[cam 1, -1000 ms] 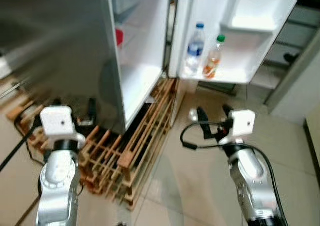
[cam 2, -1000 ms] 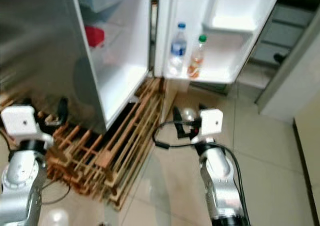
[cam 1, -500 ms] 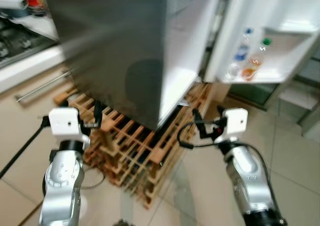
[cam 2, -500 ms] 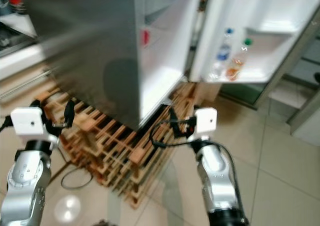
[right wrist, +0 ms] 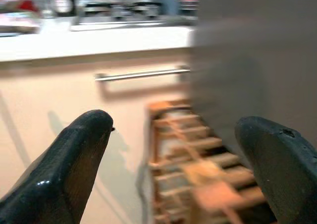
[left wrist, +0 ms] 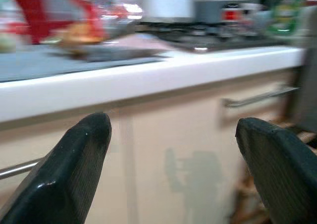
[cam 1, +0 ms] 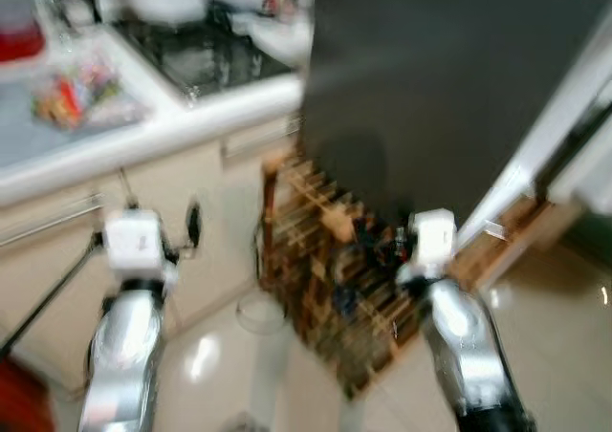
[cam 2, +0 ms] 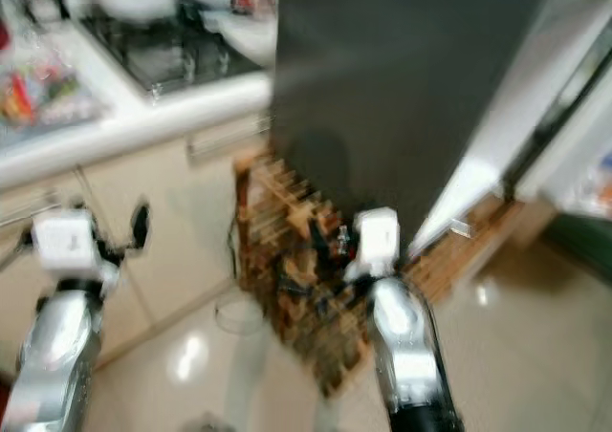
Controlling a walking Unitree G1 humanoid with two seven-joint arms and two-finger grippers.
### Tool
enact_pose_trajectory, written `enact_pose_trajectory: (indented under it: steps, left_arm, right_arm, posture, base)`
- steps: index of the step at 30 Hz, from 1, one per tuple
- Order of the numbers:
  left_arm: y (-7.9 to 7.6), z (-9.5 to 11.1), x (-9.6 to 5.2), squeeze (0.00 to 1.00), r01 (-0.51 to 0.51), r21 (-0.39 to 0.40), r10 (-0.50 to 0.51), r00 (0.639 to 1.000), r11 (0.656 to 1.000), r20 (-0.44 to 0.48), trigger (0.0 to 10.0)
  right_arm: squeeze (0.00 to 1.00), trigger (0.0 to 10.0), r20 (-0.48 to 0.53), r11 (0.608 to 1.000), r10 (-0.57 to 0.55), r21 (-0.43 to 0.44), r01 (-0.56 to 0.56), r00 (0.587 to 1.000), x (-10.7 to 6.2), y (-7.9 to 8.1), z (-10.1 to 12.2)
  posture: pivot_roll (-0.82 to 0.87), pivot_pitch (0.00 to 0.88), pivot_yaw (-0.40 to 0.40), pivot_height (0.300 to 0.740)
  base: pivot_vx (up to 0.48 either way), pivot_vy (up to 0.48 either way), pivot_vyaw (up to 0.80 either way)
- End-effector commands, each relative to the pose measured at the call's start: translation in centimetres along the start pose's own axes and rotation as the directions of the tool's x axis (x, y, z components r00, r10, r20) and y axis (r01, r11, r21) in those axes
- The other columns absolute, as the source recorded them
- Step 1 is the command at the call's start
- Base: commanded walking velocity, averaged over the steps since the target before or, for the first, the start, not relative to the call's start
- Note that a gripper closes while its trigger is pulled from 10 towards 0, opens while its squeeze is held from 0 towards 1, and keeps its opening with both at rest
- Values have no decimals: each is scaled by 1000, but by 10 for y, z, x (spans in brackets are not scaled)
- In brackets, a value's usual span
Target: Restocking fridge
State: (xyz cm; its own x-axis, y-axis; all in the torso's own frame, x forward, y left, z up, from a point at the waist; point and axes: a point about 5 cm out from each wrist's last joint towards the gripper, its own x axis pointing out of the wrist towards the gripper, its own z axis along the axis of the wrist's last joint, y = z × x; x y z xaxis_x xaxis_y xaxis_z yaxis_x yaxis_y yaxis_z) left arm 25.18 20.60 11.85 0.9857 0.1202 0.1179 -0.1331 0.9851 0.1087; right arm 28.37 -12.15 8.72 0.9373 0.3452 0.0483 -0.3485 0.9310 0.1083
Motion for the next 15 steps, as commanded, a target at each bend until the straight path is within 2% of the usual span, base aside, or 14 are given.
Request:
enact_pose_trajectory:
  steps: [1, 5, 8, 13, 15]
  left_arm:
    - [-7, -2, -1, 0, 5, -3, -5, 1000, 1000, -3, 10000]
    - [-7, -5, -3, 0, -31, 7, 31, 999, 999, -14, 10000]
    - [-9, -12, -4, 0, -107, 33, 109, 992, 994, -62, 10000]
    - [-23, -8, 3, 0, -75, -6, 74, 996, 997, -40, 10000]
    - [-37, -1, 7, 0, -8, 11, 8, 1000, 1000, -9, 10000]
  right_arm:
    - [0, 10000, -10, 1000, -18, -13, 18, 1000, -2, -8, -1]
    - [0, 10000, 18, 1000, -22, 10, 22, 1000, -2, -10, 2]
    - [0, 10000, 34, 999, -46, 2, 46, 998, 0, -12, 6]
    - [0, 10000, 32, 999, -41, -6, 42, 999, 1, -12, 5]
    - [0, 10000, 29, 999, -43, -9, 43, 999, 0, -14, 4]
  posture:
    - [-2, 0, -34, 740]
    - [2, 0, -40, 740]
    - [-2, 0, -45, 740]
    - [-19, 0, -47, 740]
    - [-20, 0, -44, 740]
  base:
    - [0, 0, 719]
    - [0, 0, 681]
    - [175, -354, 629]
    - [262, -400, 613]
    - [122, -420, 600]
